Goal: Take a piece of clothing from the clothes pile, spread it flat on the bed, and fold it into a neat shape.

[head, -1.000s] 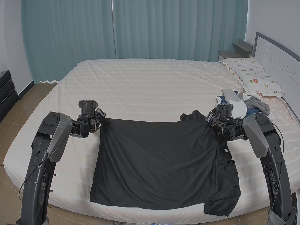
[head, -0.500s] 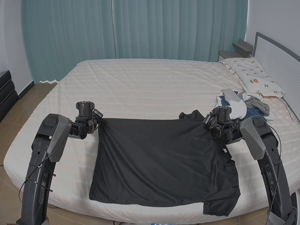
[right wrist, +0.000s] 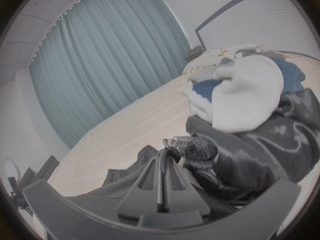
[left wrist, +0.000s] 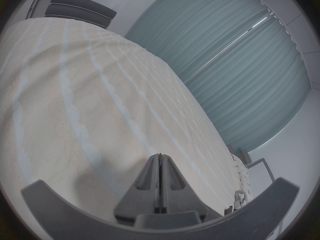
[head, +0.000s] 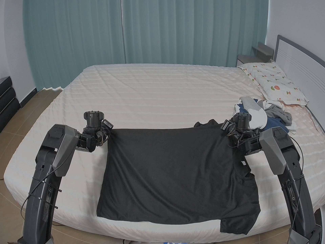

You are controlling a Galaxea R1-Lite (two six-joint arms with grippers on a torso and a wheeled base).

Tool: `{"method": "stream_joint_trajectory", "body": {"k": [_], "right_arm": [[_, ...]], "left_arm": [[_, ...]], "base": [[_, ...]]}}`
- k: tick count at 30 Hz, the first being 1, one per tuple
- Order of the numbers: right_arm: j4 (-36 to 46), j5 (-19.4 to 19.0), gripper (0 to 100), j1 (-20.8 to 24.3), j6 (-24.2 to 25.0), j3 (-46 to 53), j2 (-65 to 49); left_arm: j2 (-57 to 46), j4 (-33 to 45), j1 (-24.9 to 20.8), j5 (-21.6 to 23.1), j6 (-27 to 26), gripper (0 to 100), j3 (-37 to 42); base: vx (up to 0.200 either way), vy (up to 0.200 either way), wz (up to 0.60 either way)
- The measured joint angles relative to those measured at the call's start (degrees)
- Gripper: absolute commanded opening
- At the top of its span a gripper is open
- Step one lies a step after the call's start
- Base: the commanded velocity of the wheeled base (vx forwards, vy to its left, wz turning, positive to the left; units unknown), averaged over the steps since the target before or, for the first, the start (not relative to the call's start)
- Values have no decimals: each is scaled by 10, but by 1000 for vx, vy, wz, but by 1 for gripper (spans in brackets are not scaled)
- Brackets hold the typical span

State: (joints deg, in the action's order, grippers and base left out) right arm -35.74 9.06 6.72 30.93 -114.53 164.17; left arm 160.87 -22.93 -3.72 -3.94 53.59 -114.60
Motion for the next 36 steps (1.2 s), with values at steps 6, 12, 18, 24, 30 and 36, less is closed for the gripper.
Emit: {"method": "stream_joint_trajectory", "body": {"k": [6, 12, 18, 24, 30, 36], "right_arm": [[-24, 10, 0, -6, -9, 0, 4], [-50, 10, 0, -15, -20, -1, 0], [-50, 9, 0, -20, -25, -1, 1], [-50, 10, 0, -21, -45, -1, 7], [-41, 8, 100, -16, -46, -1, 16], [-42, 10, 100, -12, -46, 0, 22]], "left_arm": [[1, -1, -3, 0, -3, 0, 0], [1, -22, -4, 0, -3, 0, 0], [4, -28, -4, 0, -4, 0, 0], [5, -25, -4, 1, -5, 0, 0], [6, -22, -5, 7, -6, 100, 0], [10, -24, -9, 6, -24, 100, 0]], "base": [[0, 0, 0], [0, 0, 0], [0, 0, 0], [0, 0, 0], [0, 0, 0], [0, 0, 0]]}}
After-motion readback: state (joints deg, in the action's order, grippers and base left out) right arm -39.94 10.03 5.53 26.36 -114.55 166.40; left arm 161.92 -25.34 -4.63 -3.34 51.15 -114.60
